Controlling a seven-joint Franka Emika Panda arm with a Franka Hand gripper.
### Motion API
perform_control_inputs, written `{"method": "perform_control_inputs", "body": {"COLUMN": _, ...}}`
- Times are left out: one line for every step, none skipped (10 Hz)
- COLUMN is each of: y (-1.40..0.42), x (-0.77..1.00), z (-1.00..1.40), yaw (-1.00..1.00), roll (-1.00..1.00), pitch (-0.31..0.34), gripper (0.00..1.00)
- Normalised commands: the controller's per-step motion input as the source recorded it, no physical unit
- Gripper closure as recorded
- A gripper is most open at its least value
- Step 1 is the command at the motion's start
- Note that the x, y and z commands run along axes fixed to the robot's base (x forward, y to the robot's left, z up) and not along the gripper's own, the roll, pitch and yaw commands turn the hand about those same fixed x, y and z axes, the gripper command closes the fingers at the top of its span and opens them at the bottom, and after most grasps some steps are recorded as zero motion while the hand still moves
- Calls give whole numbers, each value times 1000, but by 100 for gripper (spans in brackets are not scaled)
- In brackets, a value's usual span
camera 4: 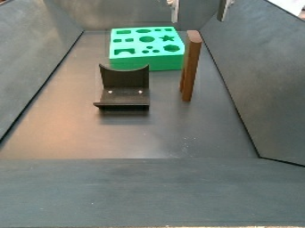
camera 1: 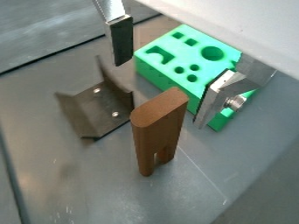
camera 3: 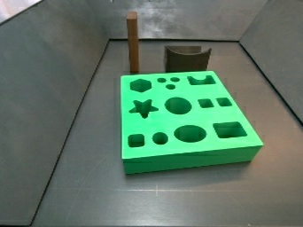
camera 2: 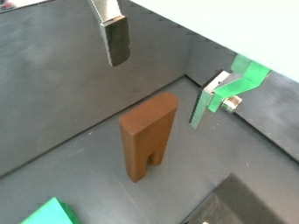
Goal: Pick up the square-circle object. Move up. Rotate the square-circle object. Place the square-circle object on the fixture. Regrasp the square-circle object. Move to above the board. Insert the square-circle object.
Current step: Rotate the square-circle object.
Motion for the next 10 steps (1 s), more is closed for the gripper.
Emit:
{"method": "perform_control_inputs", "body": {"y": 26, "x": 25, "z": -22, "yaw": 1000, "roll": -2, "pitch": 6, "gripper": 0}}
{"method": "perform_control_inputs", "body": {"y": 19, "x": 26, "z": -21, "yaw": 1000, "roll": -2, "pitch": 6, "gripper": 0}}
{"method": "perform_control_inputs", "body": {"y": 8, "x": 27, "z": -21, "yaw": 1000, "roll": -2, "pitch": 6, "gripper": 0}}
{"method": "perform_control_inputs", "body": {"y": 5, "x": 28, "z": -21, "yaw": 1000, "roll": -3, "pitch": 6, "gripper": 0}}
{"method": "perform_control_inputs", "body": {"y": 4, "x": 28, "z": -21, "yaw": 1000, "roll": -3, "pitch": 6, "gripper": 0}}
{"method": "perform_control_inputs", "body": {"y": 3, "x": 28, "z": -21, "yaw": 1000, "roll": -3, "pitch": 6, "gripper": 0}}
{"method": "perform_control_inputs", "body": {"y": 3, "x": 28, "z": -21, "yaw": 1000, "roll": -3, "pitch": 7, "gripper": 0}}
{"method": "perform_control_inputs", "body": {"y": 3, "x": 28, "z": -21, "yaw": 1000, "roll": -3, "pitch": 7, "gripper": 0}}
{"method": "perform_control_inputs", "body": {"y": 3, "x": 28, "z": -20, "yaw": 1000, "roll": -3, "pitch": 7, "gripper": 0}}
{"method": "perform_control_inputs", "body": {"y": 3, "x": 28, "z": -20, "yaw": 1000, "roll": -3, "pitch": 7, "gripper": 0}}
